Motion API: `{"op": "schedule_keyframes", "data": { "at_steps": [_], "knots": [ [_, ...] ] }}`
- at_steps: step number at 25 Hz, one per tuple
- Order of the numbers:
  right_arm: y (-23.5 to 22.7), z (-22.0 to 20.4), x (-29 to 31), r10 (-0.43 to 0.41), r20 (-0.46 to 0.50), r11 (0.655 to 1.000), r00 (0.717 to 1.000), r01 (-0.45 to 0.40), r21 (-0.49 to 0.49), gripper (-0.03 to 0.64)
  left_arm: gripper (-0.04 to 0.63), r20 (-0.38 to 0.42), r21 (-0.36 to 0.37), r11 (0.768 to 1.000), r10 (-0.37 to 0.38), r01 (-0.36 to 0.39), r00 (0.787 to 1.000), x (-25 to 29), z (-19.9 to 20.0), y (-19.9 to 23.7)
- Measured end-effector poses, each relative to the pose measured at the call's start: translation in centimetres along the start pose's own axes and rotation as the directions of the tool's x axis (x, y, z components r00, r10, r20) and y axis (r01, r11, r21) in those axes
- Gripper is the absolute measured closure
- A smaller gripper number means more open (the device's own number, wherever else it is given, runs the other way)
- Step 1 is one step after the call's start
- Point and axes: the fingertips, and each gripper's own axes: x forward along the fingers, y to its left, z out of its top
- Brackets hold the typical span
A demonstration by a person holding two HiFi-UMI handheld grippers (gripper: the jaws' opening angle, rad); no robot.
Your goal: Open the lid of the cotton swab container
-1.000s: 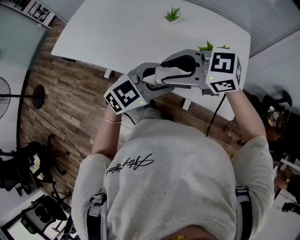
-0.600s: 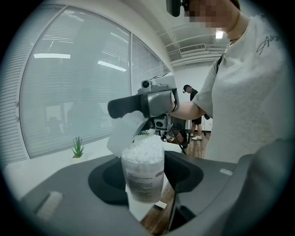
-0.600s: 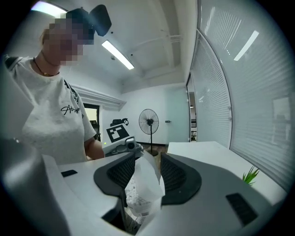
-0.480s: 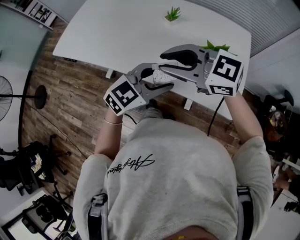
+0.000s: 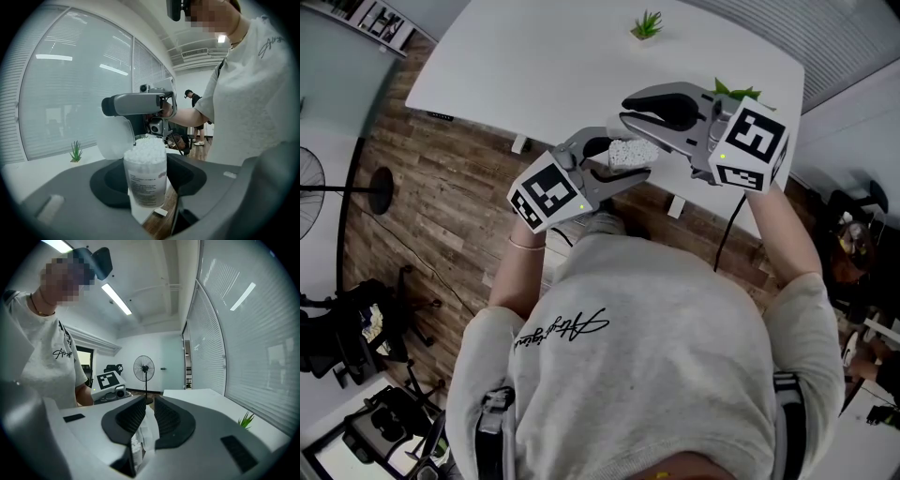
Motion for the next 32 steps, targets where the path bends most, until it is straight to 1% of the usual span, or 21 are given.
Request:
{"op": "schedule_keyframes", "data": {
  "at_steps": [3,6,8,10,12,14,16,21,27,29,32],
  "knots": [
    [-0.3,0.0,-0.1,-0.012,0.005,1.000,1.000,0.012,0.004,0.545,0.379,0.005,-0.014,1.000,0.007,-0.007,1.000,0.0,0.1,0.1],
    [-0.6,0.0,0.1,-0.054,0.014,0.998,0.998,0.054,-0.014,0.538,0.383,0.018,-0.033,0.999,0.040,-0.039,0.999,-0.1,0.1,0.5],
    [-0.9,0.0,0.0,-0.089,0.024,0.996,0.996,0.089,-0.027,0.525,0.387,0.021,-0.041,0.996,0.078,-0.077,0.997,-0.3,0.1,1.0],
    [-0.9,0.1,-0.1,-0.109,0.044,0.994,0.993,0.110,-0.023,0.498,0.387,0.017,-0.040,0.992,0.122,-0.121,0.992,-0.3,0.0,1.5],
    [-0.9,0.1,-0.3,-0.125,0.065,0.992,0.990,0.127,-0.014,0.488,0.387,0.017,-0.035,0.986,0.163,-0.162,0.987,-0.4,0.0,2.0],
    [-0.9,0.4,-0.6,-0.152,0.096,0.988,0.984,0.153,-0.005,0.468,0.387,0.021,-0.020,0.974,0.224,-0.224,0.974,-0.8,0.1,2.7],
    [-1.1,0.8,-1.2,-0.193,0.138,0.981,0.971,0.194,0.003,0.461,0.388,0.028,-0.009,0.957,0.289,-0.289,0.957,-1.4,0.3,3.4],
    [-1.9,1.2,-3.7,-0.315,0.224,0.948,0.922,0.314,0.044,0.453,0.388,0.050,-0.007,0.915,0.402,-0.402,0.914,-2.6,0.8,5.0],
    [-1.9,0.0,-5.5,-0.419,0.236,0.908,0.877,0.411,0.086,0.453,0.388,0.095,-0.063,0.871,0.491,-0.487,0.866,-3.9,1.8,5.9],
    [-2.1,-0.4,-5.6,-0.445,0.238,0.895,0.863,0.435,0.095,0.454,0.388,0.109,-0.077,0.864,0.504,-0.498,0.857,-4.2,2.3,6.3],
    [-2.2,-1.0,-5.5,-0.468,0.231,0.884,0.853,0.455,0.111,0.459,0.389,0.136,-0.093,0.858,0.513,-0.505,0.847,-4.3,3.2,6.5]
  ]
}}
